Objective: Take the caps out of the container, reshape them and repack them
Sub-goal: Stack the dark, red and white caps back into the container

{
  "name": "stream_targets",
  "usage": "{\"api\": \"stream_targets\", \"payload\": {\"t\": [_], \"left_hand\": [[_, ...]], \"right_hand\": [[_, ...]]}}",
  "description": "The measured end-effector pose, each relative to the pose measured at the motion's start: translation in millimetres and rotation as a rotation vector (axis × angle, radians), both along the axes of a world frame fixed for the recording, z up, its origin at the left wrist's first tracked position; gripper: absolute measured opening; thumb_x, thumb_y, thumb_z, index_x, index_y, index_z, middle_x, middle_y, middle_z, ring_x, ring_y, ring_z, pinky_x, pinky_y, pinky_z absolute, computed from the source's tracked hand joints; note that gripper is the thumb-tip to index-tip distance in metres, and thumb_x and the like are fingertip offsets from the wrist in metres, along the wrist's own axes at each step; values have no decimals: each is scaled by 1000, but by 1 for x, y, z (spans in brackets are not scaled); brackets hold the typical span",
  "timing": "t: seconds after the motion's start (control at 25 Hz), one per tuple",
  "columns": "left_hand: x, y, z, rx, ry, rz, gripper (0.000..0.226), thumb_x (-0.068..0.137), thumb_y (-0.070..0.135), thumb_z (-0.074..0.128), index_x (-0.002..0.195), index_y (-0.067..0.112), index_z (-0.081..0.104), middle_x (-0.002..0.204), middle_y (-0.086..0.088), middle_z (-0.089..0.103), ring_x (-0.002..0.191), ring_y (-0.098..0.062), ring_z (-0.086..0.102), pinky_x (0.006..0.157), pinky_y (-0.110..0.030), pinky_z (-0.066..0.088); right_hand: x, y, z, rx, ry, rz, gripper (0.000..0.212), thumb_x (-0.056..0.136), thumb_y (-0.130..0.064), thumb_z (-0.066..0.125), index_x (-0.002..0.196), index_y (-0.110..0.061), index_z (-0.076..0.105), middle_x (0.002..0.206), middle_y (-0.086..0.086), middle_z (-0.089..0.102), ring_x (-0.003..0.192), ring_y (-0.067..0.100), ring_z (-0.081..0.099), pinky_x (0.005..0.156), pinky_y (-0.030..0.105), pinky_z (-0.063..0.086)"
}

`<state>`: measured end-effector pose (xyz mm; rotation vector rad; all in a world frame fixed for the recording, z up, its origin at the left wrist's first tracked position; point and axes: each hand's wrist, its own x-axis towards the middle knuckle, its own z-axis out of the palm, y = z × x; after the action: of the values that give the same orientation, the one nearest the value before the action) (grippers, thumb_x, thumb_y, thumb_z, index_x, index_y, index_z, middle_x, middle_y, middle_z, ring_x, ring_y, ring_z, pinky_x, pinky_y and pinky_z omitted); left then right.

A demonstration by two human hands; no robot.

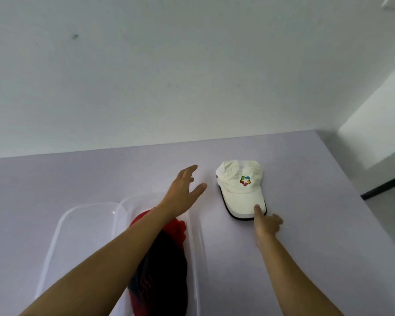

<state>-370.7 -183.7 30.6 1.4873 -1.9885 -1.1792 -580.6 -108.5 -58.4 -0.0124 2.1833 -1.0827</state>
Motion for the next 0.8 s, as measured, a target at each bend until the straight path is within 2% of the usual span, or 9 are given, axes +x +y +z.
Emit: {"api": "stream_targets", "payload": {"t": [0.12,0.24,0.36,0.48,0.56,0.68,0.76,0.8], "left_hand": [[-26,-7,-13,144,-16,10,65,93,37,53,148,22,22,154,-2,28,126,-18,49,95,-27,43],[-37,-4,-24,190,-30,3,64,94,36,53,148,21,22,153,-2,30,114,-14,55,89,-23,39],[-41,-3,-29,246,-37,33,63,94,34,53,147,21,23,152,-1,33,101,-9,53,91,-26,42],[-44,-5,-29,303,-24,103,62,93,36,54,147,22,25,151,1,34,107,-13,52,101,-35,43],[-45,-8,-34,358,-12,128,65,91,38,56,146,23,26,152,0,34,121,-19,49,105,-39,41],[-50,-9,-38,497,105,152,80,84,36,67,148,22,22,156,-1,25,135,-25,37,110,-46,37],[-55,-6,-39,561,257,170,85,79,33,74,147,23,24,154,3,24,135,-21,37,106,-43,40],[-58,-2,-37,573,332,177,77,79,33,75,142,23,31,147,5,34,127,-16,45,97,-38,47]], "right_hand": [[-13,-2,-16,-99,-228,-91,77,81,-32,70,137,-2,27,139,19,41,121,37,47,98,48,45],[-19,-7,-20,-244,-409,-117,60,80,-25,73,128,-1,46,129,18,54,110,34,56,78,42,52],[-18,-5,-19,-367,-533,-124,47,85,-16,67,126,-1,51,127,18,56,103,30,56,81,42,48],[-13,0,-21,-427,-643,-160,45,88,-13,62,131,-5,48,131,15,54,107,33,55,79,46,48],[-12,5,-17,-467,-701,-178,44,90,-11,57,133,-6,46,131,17,55,106,34,56,74,47,50],[-7,15,-3,-491,-769,-148,41,94,-10,51,133,-3,45,115,17,60,93,29,60,66,42,54],[0,26,7,-502,-830,-115,38,94,-11,50,130,-1,46,107,17,62,93,30,60,59,39,59],[3,32,12,-513,-867,-104,36,94,-10,50,129,-1,47,107,18,62,94,31,60,56,40,60]]}}
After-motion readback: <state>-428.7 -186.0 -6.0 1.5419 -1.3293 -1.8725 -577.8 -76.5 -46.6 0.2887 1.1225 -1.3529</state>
